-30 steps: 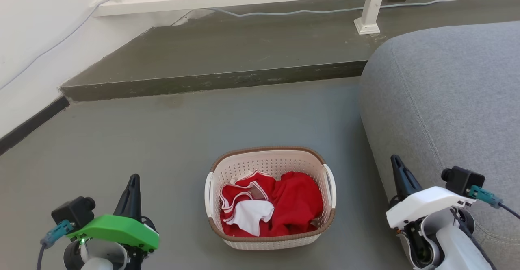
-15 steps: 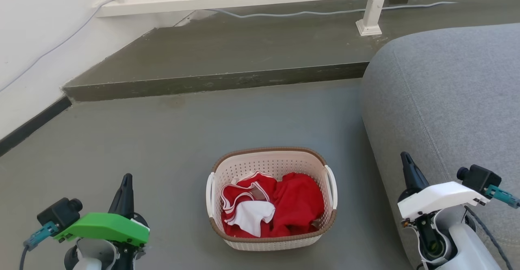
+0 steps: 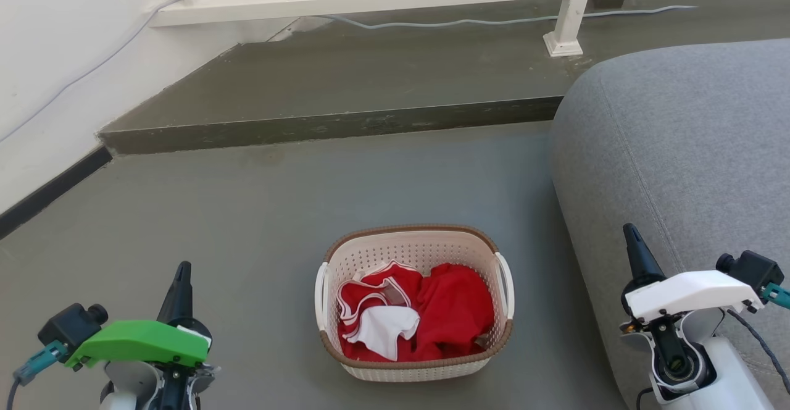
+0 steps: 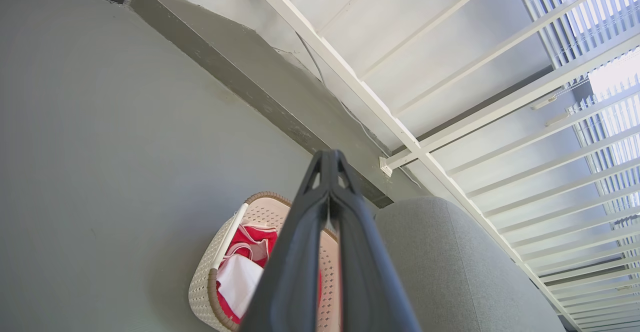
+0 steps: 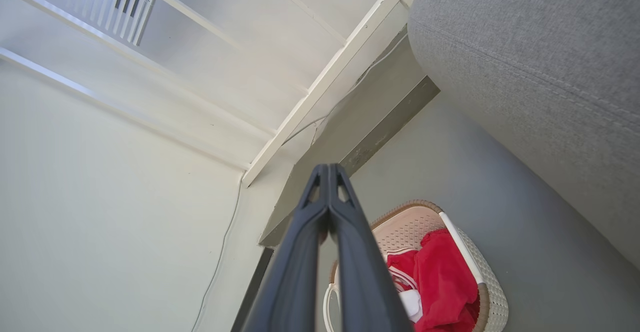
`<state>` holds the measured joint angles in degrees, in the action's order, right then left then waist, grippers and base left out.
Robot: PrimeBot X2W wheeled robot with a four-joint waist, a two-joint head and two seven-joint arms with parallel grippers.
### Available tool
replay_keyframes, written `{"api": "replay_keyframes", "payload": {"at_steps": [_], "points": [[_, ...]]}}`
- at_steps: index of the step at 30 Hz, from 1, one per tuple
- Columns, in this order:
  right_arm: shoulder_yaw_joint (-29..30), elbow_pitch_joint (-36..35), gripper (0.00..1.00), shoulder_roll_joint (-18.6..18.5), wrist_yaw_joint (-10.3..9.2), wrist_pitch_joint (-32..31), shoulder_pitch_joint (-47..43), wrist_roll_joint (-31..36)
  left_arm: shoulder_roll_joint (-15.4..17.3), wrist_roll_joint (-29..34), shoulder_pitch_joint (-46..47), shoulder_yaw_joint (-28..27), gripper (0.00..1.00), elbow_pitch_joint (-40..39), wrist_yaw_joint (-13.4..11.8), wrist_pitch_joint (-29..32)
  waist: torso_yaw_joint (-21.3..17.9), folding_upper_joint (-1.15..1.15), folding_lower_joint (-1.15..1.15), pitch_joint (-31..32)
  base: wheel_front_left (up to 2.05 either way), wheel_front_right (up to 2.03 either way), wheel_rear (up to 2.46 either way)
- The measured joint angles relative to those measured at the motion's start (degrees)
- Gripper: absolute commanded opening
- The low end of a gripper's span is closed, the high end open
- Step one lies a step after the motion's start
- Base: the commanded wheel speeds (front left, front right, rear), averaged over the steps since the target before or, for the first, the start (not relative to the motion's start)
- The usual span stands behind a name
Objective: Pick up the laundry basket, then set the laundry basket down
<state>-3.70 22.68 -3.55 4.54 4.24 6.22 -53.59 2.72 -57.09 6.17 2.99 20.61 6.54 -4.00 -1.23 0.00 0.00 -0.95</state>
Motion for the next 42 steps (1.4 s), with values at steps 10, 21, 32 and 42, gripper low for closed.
{"api": "replay_keyframes", "payload": {"at_steps": [10, 21, 32, 42], "points": [[2.1, -1.1, 0.00, 0.1, 0.26, -1.9, 0.0, -6.9, 0.0, -6.4, 0.0, -1.5, 0.00, -0.8, 0.0, 2.0, 0.2, 0.00, 0.00, 0.1, 0.00, 0.00, 0.00], [4.6, -2.2, 0.00, 0.3, 0.94, -4.3, -0.1, -14.3, -0.1, -13.2, -0.1, -3.1, 0.00, -1.6, 0.1, 4.0, 0.5, 0.00, 0.00, 0.3, 0.00, 0.00, 0.00], [7.0, -3.6, 0.00, 0.5, 1.43, -6.4, -0.5, -21.9, -0.2, -20.0, -0.3, -4.8, 0.00, -2.6, 0.3, 6.3, 0.7, 0.00, 0.00, 0.5, 0.00, 0.00, 0.00], [9.1, -4.6, 0.00, 1.0, 1.56, -8.3, -0.6, -28.8, -0.3, -26.0, -0.3, -6.4, 0.00, -3.1, 0.3, 8.1, 1.0, 0.00, 0.00, 0.6, 0.00, 0.00, 0.00]]}}
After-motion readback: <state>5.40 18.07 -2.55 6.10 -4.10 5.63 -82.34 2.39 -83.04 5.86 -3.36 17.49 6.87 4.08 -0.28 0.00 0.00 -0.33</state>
